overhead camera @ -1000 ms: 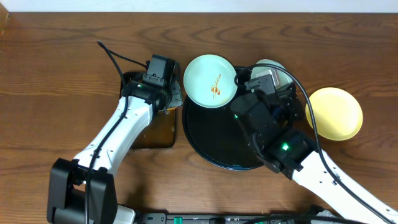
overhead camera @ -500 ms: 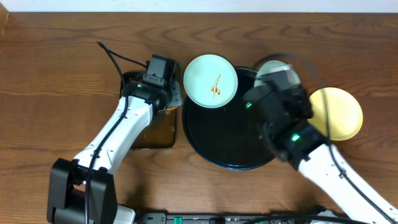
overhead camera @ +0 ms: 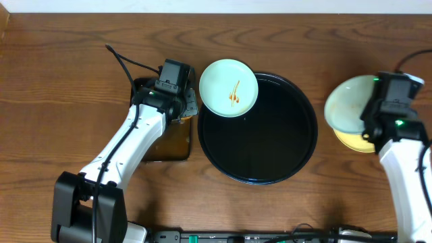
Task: Clean dirty plates on tray and stack at the side
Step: 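Carry the mint plate right and set it on the yellow plate, then grip the remaining mint plate rim with the right gripper and tilt it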
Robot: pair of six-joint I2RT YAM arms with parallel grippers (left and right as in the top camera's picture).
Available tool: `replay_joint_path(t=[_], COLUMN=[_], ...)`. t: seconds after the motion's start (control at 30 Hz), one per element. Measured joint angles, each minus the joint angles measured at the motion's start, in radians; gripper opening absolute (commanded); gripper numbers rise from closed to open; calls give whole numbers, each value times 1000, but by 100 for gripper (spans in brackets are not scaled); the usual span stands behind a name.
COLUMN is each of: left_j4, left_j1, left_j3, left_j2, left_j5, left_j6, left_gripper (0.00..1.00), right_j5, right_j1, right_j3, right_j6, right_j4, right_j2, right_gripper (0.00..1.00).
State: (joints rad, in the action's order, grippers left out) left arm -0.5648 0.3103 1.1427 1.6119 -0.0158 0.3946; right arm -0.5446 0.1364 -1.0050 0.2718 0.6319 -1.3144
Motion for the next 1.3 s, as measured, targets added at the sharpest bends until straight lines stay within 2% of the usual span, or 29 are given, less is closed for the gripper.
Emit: replay_joint_path(t=[0.13,0.17,0.2,0.27,0.47,0.6,0.67,0.77,1.0,1.3], left_j4=[0,0,0,0,0,0,0,0,0,0], left_j1=[0,0,0,0,0,0,0,0,0,0], left_j3=[0,0,0,0,0,0,0,0,0,0], left_j2=[0,0,0,0,0,0,0,0,0,0], left_j5=[0,0,0,0,0,0,0,0,0,0], left_j6=[0,0,0,0,0,0,0,0,0,0], left_gripper=[8,8,8,8,8,8,8,8,8,8], right_j5=[77,90,109,142,356,616,764,882,962,848], right_j1=[113,126,138,152,154,113,51,-77,-264,-390], right_j3=[0,0,0,0,0,0,0,-1,-6,-6], right_j6=[15,17,19,26,0,-52,-84,-123,-153,-69], right_j4=[-21,-29,-42,-64,-138,-206,-247,-265,-369,-604], right_j2=[-82,-95,-113,-137,-145,-126,-117,-120,-263,-503], right_gripper=[1,4,12,41,52,55,57,61,61,56])
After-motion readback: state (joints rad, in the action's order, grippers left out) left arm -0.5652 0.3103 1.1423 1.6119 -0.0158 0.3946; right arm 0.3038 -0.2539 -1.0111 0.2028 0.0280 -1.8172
